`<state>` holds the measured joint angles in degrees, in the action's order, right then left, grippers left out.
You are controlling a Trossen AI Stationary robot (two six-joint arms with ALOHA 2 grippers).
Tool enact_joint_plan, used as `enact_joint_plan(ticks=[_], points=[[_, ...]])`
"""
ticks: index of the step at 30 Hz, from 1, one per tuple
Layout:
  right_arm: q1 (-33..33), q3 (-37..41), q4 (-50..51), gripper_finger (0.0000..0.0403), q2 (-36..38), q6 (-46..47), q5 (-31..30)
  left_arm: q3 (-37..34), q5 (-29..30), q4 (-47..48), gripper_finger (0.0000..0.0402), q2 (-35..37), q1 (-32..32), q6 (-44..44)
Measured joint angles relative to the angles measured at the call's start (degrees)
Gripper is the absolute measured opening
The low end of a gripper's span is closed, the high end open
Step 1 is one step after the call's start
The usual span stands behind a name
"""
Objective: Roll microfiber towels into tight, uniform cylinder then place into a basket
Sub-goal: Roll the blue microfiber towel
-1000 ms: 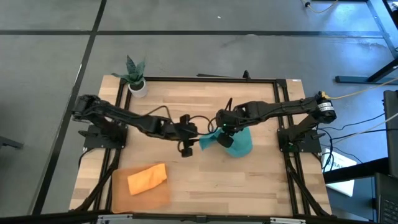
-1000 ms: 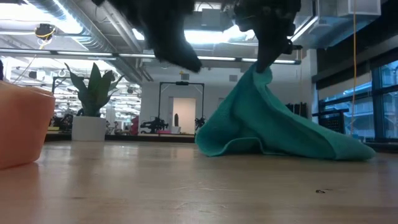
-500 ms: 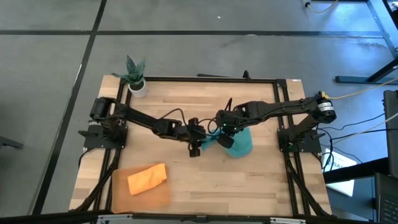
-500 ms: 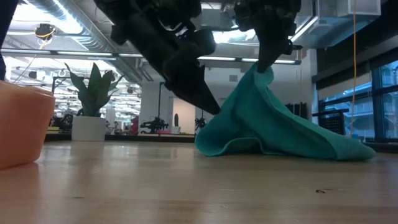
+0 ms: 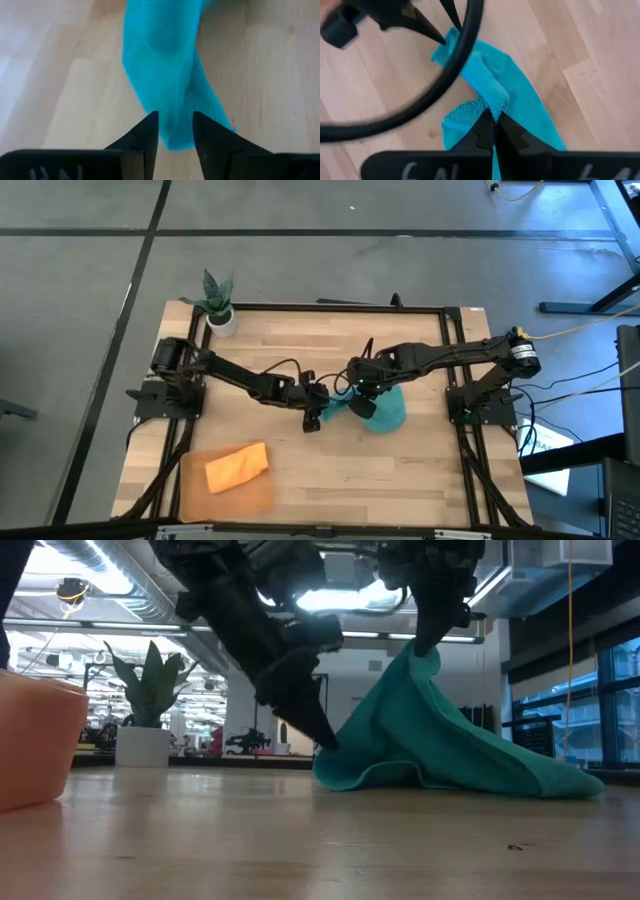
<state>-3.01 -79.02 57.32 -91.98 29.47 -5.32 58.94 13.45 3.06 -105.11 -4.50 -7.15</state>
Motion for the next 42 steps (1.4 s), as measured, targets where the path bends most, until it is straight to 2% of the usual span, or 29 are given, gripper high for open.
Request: enact_joint_plan(ticks=[13, 29, 32, 37, 42], points=[[0.00, -0.02, 0.10, 0.0006, 0.00, 0.00, -0.02, 0.07, -1.55, -0.50, 0.0110, -3.27, -0.38, -10.08], [0.00, -0.02, -0.10, 0.0006, 0.00, 0.00, -0.04, 0.13, -4.39, 0.43, 0.0109, -5.04, -0.49, -16.75], [0.05, -0.02, -0.07, 0.0006, 0.00, -0.06, -0.04, 0.14, -4.39, 0.59, 0.0090, -4.94, -0.45, -16.73], [0.11, -0.02, 0.09, 0.0006, 0.00, -0.38, -0.04, 0.10, -4.92, 1.03, 0.0014, -4.59, 0.57, -16.77], [0.11, 0.00, 2.28, 0.0006, 0.07, -1.40, -0.07, -0.07, -6.39, 2.90, 0.0002, -2.30, 1.36, -16.29]])
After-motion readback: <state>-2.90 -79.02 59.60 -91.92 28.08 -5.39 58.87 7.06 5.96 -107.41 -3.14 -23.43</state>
